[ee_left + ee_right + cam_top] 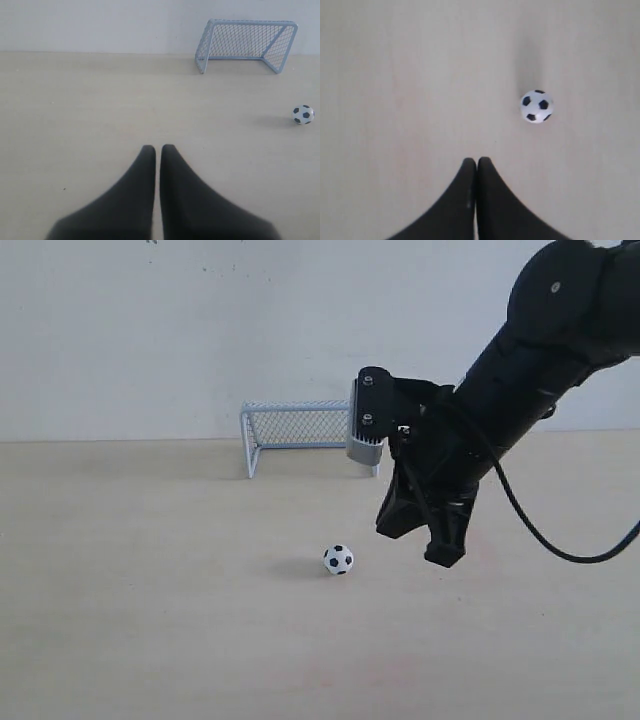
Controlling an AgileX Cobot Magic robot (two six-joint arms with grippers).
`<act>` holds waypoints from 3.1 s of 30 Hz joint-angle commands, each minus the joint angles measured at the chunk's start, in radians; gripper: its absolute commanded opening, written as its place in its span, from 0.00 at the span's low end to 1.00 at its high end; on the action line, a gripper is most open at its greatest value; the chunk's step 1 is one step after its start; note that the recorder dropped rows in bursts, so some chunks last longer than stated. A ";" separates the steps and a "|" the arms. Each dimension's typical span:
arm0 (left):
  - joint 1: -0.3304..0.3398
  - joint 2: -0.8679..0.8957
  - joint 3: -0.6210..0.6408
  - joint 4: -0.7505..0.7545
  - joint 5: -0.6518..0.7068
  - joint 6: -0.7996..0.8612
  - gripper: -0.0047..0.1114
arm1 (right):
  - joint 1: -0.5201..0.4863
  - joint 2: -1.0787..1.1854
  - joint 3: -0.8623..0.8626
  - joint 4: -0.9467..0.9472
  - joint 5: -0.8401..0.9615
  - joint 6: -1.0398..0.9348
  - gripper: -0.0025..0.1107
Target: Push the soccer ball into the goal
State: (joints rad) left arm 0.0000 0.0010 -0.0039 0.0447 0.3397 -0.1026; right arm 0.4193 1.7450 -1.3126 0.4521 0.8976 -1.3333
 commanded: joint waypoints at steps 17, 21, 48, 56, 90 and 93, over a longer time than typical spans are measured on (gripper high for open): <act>0.000 -0.001 0.004 0.001 -0.002 0.000 0.08 | 0.079 0.250 -0.006 0.035 -0.224 -0.319 0.02; 0.000 -0.001 0.004 0.001 -0.002 0.000 0.08 | 0.079 0.270 -0.006 0.061 -0.230 -0.350 0.02; 0.000 -0.001 0.004 0.001 -0.002 0.000 0.08 | 0.014 0.290 -0.002 0.318 -0.121 -0.609 0.02; 0.000 -0.001 0.004 0.001 -0.002 0.000 0.08 | 0.006 0.308 0.005 0.398 -0.176 -0.703 0.02; 0.000 -0.001 0.004 0.001 -0.002 0.000 0.08 | -0.059 0.382 0.010 0.502 -0.154 -0.784 0.02; 0.000 -0.001 0.004 0.001 -0.002 0.000 0.08 | -0.059 0.382 0.010 0.502 -0.189 -0.784 0.02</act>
State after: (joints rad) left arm 0.0000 0.0010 -0.0039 0.0447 0.3397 -0.1026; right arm 0.3605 2.1257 -1.3056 0.9561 0.7388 -2.1111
